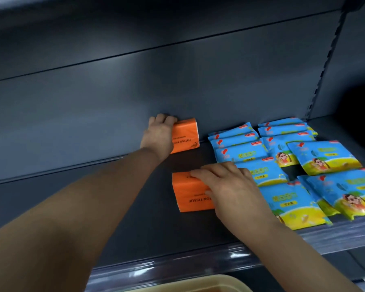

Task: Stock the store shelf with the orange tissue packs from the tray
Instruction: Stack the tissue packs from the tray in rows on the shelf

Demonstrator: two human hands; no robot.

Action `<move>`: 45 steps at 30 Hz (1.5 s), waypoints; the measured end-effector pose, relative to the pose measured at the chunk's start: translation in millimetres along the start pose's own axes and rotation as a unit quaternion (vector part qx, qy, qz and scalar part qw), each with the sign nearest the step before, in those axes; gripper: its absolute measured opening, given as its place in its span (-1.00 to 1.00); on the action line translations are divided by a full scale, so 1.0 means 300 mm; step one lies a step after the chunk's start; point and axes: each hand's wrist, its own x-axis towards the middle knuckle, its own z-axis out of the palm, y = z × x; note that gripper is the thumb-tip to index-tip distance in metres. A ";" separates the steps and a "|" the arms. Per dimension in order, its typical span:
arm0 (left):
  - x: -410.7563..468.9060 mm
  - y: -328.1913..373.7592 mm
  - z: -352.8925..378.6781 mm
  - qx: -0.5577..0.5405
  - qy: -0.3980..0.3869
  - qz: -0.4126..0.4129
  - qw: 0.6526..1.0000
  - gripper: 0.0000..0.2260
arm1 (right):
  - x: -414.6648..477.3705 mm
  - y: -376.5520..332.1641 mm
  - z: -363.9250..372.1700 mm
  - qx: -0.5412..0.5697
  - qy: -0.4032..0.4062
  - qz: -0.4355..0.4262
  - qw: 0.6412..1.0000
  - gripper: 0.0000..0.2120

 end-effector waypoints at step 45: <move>-0.583 -0.076 -0.342 -0.110 -0.066 -0.020 0.992 -0.59 | -0.024 -0.266 -0.101 -0.043 -0.070 0.035 0.996 -0.50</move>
